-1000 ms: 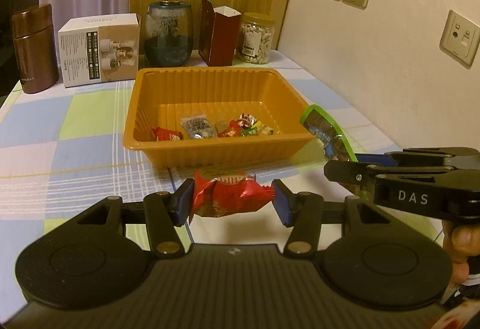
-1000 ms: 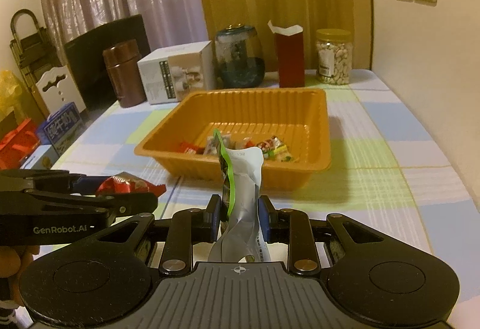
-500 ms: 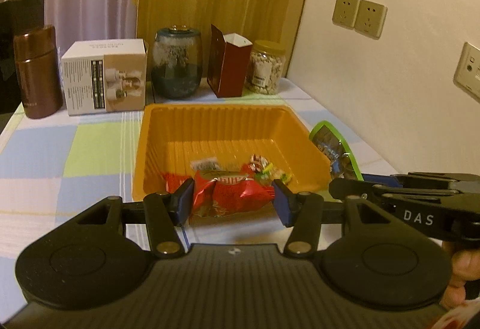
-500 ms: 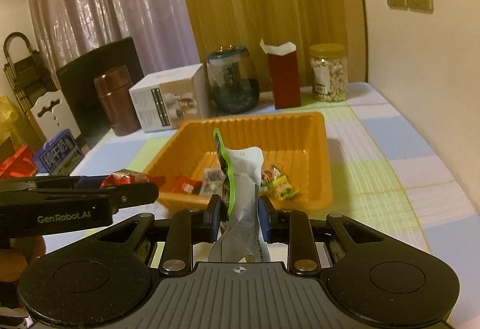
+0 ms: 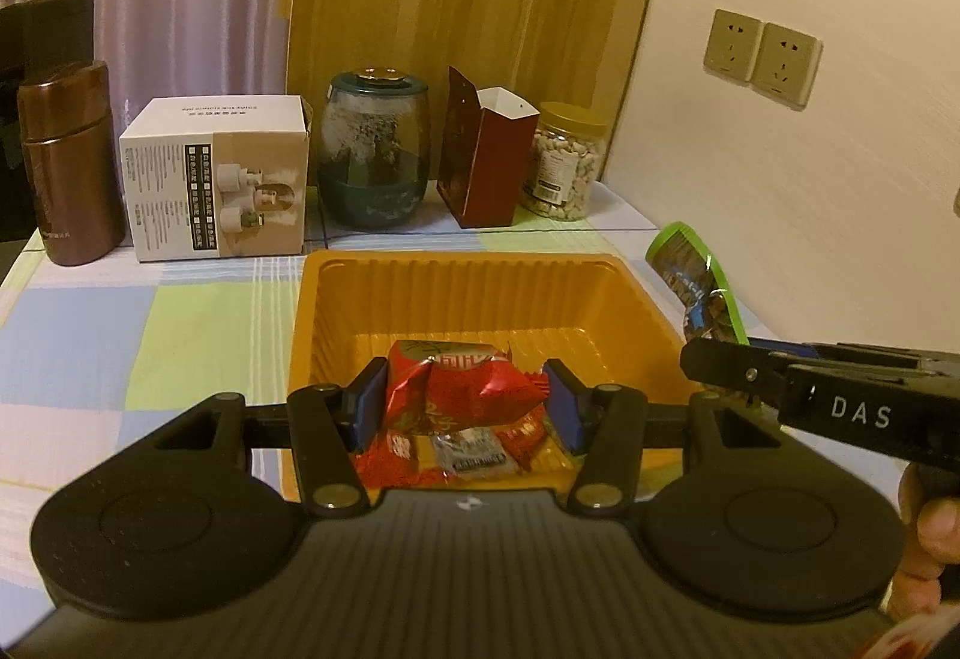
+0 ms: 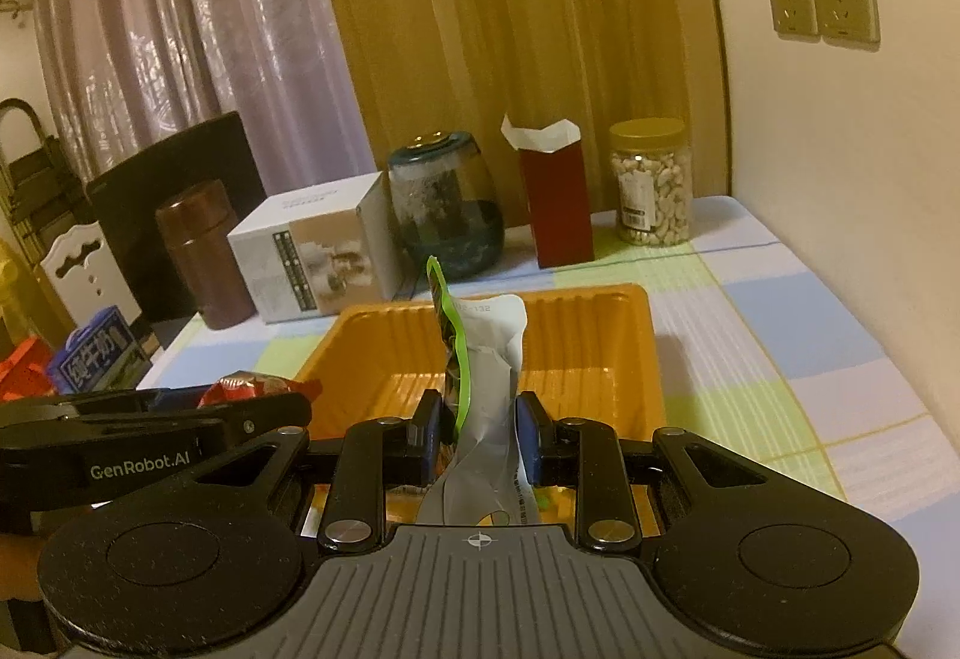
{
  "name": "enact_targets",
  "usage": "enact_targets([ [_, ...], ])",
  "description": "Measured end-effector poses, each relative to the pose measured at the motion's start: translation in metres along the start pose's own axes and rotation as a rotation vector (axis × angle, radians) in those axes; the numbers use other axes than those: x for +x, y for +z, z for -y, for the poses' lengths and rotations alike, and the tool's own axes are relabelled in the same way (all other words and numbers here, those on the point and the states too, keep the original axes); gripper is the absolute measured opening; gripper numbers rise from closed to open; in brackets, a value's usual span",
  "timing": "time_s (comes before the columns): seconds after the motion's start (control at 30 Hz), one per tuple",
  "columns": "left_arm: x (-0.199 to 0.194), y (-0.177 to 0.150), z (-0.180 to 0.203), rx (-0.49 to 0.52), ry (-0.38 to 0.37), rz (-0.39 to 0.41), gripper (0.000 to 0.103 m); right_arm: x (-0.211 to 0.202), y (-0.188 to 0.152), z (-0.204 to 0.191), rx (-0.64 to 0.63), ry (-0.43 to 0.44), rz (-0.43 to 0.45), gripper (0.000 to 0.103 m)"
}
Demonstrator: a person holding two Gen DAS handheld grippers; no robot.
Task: Organize snacks
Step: 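Lower the red packet into the tray and open the left gripper while the right gripper releases the nut packet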
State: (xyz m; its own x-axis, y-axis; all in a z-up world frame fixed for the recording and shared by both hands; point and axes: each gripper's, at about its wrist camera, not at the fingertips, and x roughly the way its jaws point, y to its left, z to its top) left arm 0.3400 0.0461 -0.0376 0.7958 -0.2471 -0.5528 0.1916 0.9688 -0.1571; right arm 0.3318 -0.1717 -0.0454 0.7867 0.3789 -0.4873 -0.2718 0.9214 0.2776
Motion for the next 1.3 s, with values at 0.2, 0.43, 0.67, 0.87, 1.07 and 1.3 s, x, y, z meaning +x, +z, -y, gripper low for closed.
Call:
enact_targets([
  [0.2, 0.016, 0.005, -0.009, -0.010, 0.013, -0.011, 0.052, 0.015, 0.006, 0.006, 0.023, -0.008, -0.003, 0.027],
  [0.43, 0.030, 0.010, -0.018, -0.017, 0.025, -0.020, 0.052, 0.030, 0.012, 0.014, 0.047, -0.024, -0.005, 0.027],
  [0.67, 0.039, 0.014, -0.024, -0.026, 0.029, -0.028, 0.052, 0.039, 0.014, 0.020, 0.074, -0.033, -0.010, 0.027],
  [0.87, 0.046, 0.015, -0.025, -0.029, 0.028, -0.037, 0.052, 0.046, 0.015, 0.022, 0.089, -0.034, -0.018, 0.027],
  [1.07, 0.052, 0.014, -0.025, -0.022, 0.028, -0.046, 0.052, 0.053, 0.015, 0.023, 0.097, -0.033, -0.028, 0.027],
  [1.3, 0.056, 0.013, -0.025, -0.023, 0.028, -0.049, 0.052, 0.057, 0.013, 0.024, 0.094, -0.033, -0.039, 0.027],
])
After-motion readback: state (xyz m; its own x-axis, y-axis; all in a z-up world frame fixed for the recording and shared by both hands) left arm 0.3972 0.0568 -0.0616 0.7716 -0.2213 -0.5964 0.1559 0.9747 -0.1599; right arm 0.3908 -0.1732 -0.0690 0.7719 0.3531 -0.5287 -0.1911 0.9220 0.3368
